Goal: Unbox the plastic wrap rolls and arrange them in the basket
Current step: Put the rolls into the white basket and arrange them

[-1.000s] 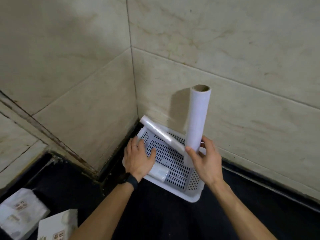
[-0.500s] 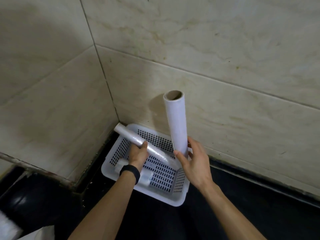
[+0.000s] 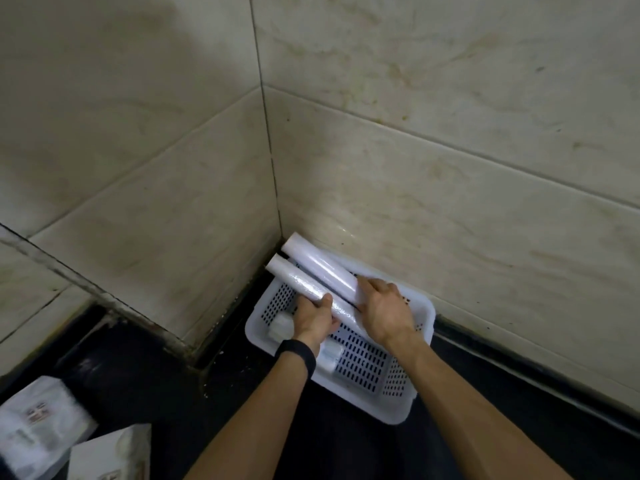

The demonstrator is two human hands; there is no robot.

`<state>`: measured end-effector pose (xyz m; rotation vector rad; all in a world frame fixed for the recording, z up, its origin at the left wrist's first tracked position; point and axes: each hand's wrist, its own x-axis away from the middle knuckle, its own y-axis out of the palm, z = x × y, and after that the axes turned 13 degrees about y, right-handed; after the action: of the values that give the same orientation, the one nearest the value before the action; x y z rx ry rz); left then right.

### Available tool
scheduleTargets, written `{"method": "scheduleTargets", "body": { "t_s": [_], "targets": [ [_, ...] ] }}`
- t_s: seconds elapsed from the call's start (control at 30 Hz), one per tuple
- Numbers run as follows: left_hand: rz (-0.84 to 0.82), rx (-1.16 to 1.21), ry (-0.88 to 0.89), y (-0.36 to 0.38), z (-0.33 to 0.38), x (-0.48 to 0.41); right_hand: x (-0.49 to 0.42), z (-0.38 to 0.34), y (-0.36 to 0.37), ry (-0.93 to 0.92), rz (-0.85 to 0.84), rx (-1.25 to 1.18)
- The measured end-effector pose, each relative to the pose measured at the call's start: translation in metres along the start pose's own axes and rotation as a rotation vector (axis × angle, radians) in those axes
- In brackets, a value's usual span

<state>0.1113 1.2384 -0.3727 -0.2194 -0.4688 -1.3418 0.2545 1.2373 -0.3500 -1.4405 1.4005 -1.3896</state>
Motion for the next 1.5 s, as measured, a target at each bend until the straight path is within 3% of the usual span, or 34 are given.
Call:
{"method": "scheduleTargets", "body": {
  "t_s": [0.2,0.3,0.37,0.43,0.57,0.9,1.1,1.27,1.4,1.5],
  "targets": [
    [0.031,0.056,-0.038,0.005,0.006,-0.001,0.061,0.040,0.020,0.355,0.227,-0.187],
    [0.061,0.075,-0.055,0.009,0.010,-0.005,0.079,0.059,0.032,0.599,0.065,-0.539],
    [0.051,0.102,-0.053,0.009,0.010,-0.006,0.082,0.062,0.036,0.658,-0.077,-0.698],
    [0.048,0.107,-0.052,0.008,0.009,-0.005,0.082,0.062,0.036,0.665,-0.113,-0.766],
    [0.087,0.080,-0.046,0.011,0.008,-0.003,0.080,0.063,0.037,0.640,-0.148,-0.820],
    [-0.042,0.039,-0.085,0.012,0.014,0.006,0.083,0.061,0.025,0.650,-0.194,-0.753],
    [-0.131,-0.215,-0.055,-0.004,0.030,0.026,0.083,0.069,0.014,0.604,-0.254,-0.644],
    [-0.250,-0.585,0.282,-0.029,0.059,0.069,0.113,0.075,-0.004,0.420,-0.054,-0.543],
    [-0.206,-0.830,0.555,-0.071,0.059,0.123,0.154,0.053,-0.015,0.172,0.072,-0.517],
    [-0.154,-1.042,0.647,-0.112,0.047,0.160,0.181,0.020,-0.017,0.003,0.097,-0.546]
  ]
}}
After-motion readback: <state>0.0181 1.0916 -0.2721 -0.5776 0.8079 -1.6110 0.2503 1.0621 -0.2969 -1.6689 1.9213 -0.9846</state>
